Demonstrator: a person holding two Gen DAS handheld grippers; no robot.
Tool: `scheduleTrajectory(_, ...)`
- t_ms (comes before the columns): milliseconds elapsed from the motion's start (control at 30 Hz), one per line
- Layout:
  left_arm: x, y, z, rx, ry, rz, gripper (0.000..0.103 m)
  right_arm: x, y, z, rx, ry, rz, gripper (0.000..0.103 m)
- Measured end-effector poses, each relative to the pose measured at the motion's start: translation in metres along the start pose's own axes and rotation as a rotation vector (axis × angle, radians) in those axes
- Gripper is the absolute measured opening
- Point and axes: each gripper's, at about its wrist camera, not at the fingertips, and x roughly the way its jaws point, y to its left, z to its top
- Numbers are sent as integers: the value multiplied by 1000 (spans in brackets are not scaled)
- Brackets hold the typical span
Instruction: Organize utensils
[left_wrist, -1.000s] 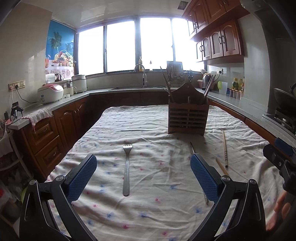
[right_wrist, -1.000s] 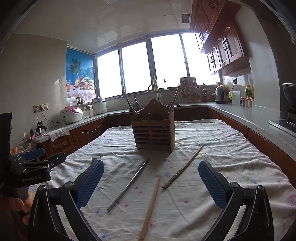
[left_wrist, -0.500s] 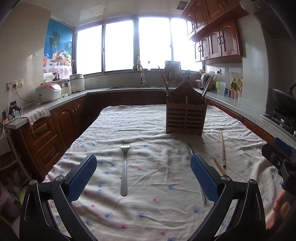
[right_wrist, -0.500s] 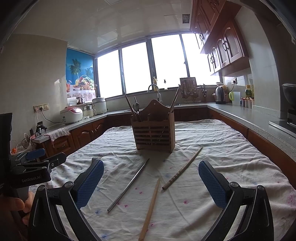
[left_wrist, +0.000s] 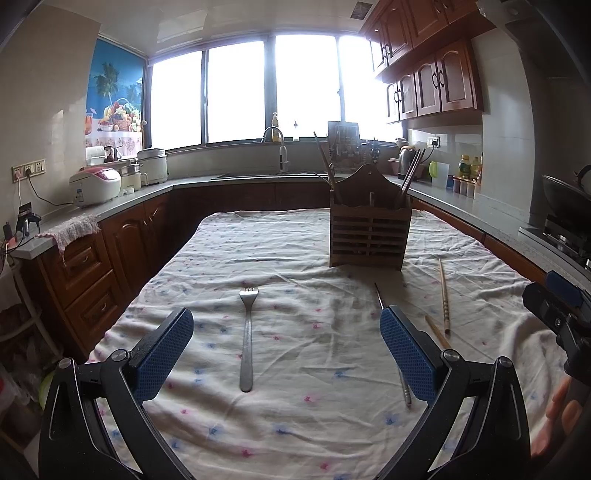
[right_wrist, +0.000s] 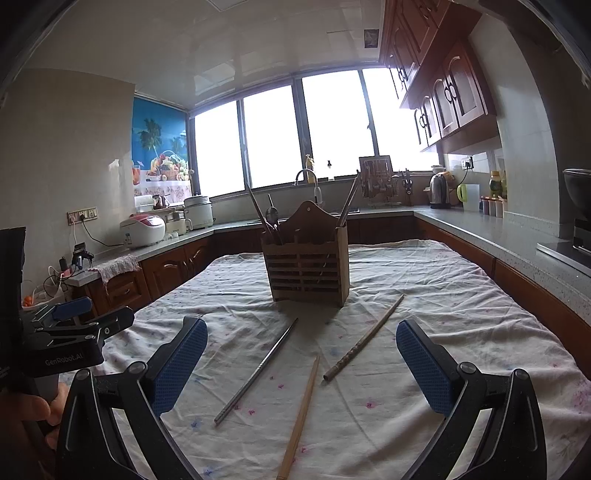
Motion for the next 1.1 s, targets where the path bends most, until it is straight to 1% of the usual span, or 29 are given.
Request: scheduleTrajectory(1100,7,0,2,4,9,-14,103,1,-3,5,11,-3,-2,103)
